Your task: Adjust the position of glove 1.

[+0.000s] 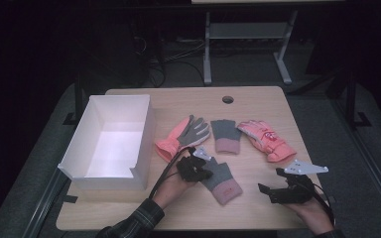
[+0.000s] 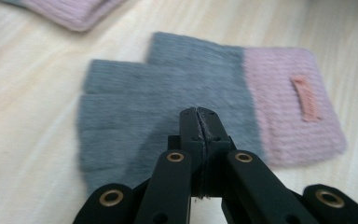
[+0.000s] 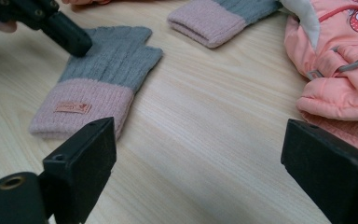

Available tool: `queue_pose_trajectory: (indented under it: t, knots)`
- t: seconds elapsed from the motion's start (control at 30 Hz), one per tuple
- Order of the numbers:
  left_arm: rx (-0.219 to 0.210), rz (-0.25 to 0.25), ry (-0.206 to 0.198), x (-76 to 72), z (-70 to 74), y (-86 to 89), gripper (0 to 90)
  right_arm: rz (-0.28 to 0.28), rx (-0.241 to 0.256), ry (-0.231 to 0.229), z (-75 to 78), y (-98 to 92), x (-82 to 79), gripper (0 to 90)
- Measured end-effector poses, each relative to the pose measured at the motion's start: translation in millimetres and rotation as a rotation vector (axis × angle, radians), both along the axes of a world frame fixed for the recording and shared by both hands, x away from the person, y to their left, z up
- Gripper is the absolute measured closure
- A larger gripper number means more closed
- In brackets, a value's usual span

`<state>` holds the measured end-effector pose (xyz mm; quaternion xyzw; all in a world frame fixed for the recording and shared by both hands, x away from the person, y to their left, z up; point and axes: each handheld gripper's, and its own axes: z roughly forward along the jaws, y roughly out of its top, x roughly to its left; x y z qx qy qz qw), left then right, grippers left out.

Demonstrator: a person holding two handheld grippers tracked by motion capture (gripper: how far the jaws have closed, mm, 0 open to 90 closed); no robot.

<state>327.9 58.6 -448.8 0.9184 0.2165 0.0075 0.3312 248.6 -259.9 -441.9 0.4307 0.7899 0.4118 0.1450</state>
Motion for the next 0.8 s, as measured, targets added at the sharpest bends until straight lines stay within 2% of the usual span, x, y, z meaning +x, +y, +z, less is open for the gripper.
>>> queue_pose_trajectory:
  t: [0.07,0.13,0.17,0.2,0.33,0.43,0.5,0.53,0.6,0.67,0.7,0.73,0.8]
  knots:
    - [0.023,-0.011,0.001,-3.9,-3.3,-1.1,89.7,0.002,0.000,0.001,-0.1,0.1,0.2,10.0]
    - [0.012,-0.006,0.020,-6.1,-4.6,2.3,89.8,0.003,-0.002,0.001,-0.1,0.4,0.1,10.0]
    - [0.012,-0.005,0.017,-6.8,-4.6,4.0,89.8,0.004,-0.002,0.000,0.1,0.3,-0.2,10.0]
    - [0.026,-0.008,0.012,-7.9,-3.9,7.3,89.8,0.003,-0.001,0.001,0.1,0.3,-0.3,10.0]
    - [0.031,0.004,0.016,-12.6,-3.3,18.3,89.8,0.002,0.001,0.001,-0.2,-0.2,-0.1,10.0]
    - [0.042,0.022,0.014,-16.8,-2.1,36.1,89.8,0.004,-0.002,0.004,-0.2,1.5,0.1,10.0]
    - [0.036,0.029,0.019,-17.4,-1.2,43.2,89.7,0.008,-0.002,0.003,-0.7,2.0,0.8,10.0]
    - [0.014,0.042,0.018,-18.3,-1.3,45.5,89.6,0.009,0.002,0.006,-0.7,2.4,1.0,11.2]
    - [-0.018,0.061,0.017,-21.3,0.8,48.1,84.5,0.012,0.007,0.004,-0.2,2.5,0.8,14.1]
    - [-0.020,0.059,0.010,-23.0,2.9,49.8,77.6,0.013,0.010,0.010,0.6,3.6,1.5,15.7]
    - [-0.029,0.061,0.003,-25.5,5.1,51.8,77.6,0.013,0.010,0.010,0.6,3.6,1.5,15.7]
    - [-0.031,0.072,-0.009,-29.7,7.3,55.0,67.6,0.014,0.017,0.019,1.0,6.0,2.7,18.2]
    - [-0.041,0.086,-0.009,-33.8,7.4,59.5,58.4,0.016,0.017,0.028,1.8,8.3,4.2,21.8]
